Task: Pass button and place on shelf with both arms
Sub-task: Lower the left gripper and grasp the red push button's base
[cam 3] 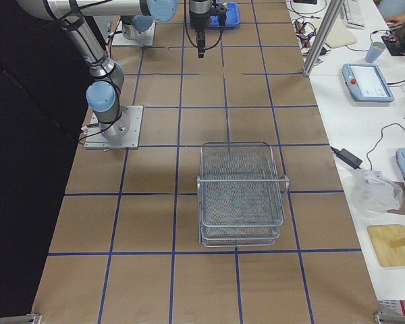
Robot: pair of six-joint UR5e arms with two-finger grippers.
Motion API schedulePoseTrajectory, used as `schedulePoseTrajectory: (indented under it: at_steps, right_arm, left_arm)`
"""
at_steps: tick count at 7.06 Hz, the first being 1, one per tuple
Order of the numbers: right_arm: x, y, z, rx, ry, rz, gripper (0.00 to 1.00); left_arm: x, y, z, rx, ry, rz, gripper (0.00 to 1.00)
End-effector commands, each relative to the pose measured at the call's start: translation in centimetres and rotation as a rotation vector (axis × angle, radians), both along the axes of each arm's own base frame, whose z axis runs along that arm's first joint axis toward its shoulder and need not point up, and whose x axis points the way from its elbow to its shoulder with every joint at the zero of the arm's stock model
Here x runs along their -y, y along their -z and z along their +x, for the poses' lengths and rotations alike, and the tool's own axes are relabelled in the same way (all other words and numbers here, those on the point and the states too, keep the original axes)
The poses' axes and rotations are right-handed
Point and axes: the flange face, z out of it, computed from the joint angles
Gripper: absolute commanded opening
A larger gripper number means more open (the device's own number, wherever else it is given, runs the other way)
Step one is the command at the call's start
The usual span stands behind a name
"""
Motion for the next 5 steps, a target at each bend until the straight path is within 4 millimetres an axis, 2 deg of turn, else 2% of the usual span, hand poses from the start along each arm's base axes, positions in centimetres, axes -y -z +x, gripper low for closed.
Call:
schedulePoseTrajectory:
  at_steps: [1,2,3,4,5]
  right_arm:
    - [-0.4,-0.5,0.2,0.004,-0.058,-0.024,1.00]
    - [-0.6,-0.4,0.2,0.003,-0.061,-0.014,1.00]
    - [-0.4,-0.3,0.2,0.003,-0.061,-0.018,1.00]
    - [-0.3,-0.3,0.2,0.001,-0.061,-0.021,1.00]
    - [-0.3,-0.4,0.1,0.000,-0.059,-0.021,1.00]
  left_arm:
    - [-0.4,3.2,0.3,-0.011,0.034,0.026,0.96]
    - [-0.3,4.1,0.5,-0.021,0.041,0.040,0.95]
    - [-0.2,4.5,0.7,-0.023,0.066,0.042,0.83]
    - [-0.3,4.6,0.8,-0.024,0.085,0.041,0.51]
    - [-0.2,4.4,1.4,-0.021,0.073,0.037,0.12]
